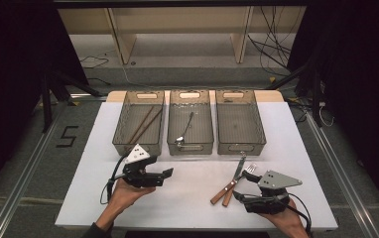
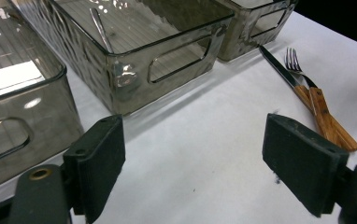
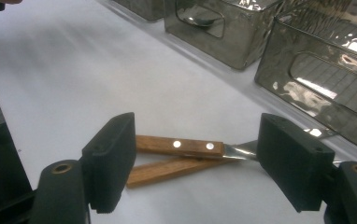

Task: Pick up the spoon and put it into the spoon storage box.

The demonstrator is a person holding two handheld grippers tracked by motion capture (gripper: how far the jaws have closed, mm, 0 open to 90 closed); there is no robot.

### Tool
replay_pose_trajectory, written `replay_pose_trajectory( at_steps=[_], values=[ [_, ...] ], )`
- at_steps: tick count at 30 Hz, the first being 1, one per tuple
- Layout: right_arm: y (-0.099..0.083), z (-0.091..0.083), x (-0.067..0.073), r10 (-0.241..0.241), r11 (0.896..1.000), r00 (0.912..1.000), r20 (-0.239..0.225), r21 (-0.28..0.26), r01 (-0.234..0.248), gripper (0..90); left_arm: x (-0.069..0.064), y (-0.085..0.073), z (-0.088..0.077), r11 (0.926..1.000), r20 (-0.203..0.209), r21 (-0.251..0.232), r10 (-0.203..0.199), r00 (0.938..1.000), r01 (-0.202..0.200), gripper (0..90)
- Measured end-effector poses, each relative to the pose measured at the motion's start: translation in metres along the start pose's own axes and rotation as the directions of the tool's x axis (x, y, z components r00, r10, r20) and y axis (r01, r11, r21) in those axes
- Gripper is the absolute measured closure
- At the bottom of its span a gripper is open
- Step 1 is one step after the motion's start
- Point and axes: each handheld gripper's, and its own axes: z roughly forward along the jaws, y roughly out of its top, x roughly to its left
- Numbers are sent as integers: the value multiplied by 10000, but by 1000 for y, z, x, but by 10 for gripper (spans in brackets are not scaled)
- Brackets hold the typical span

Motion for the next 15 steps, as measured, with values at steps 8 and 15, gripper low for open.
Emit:
replay_pose_trajectory(
  at_steps=[8, 15],
  values=[
    [3, 7, 3, -178, 9998, 9998, 16, 82, 178, 428, 1, -11, -10, 9995, -282, -261, 156, 9995, -163, 201],
    [9, 15, -1, -68, 10000, 9995, 309, 44, 67, 627, 2, -20, -19, 9983, -458, -574, 88, 9989, -114, 202]
  ],
)
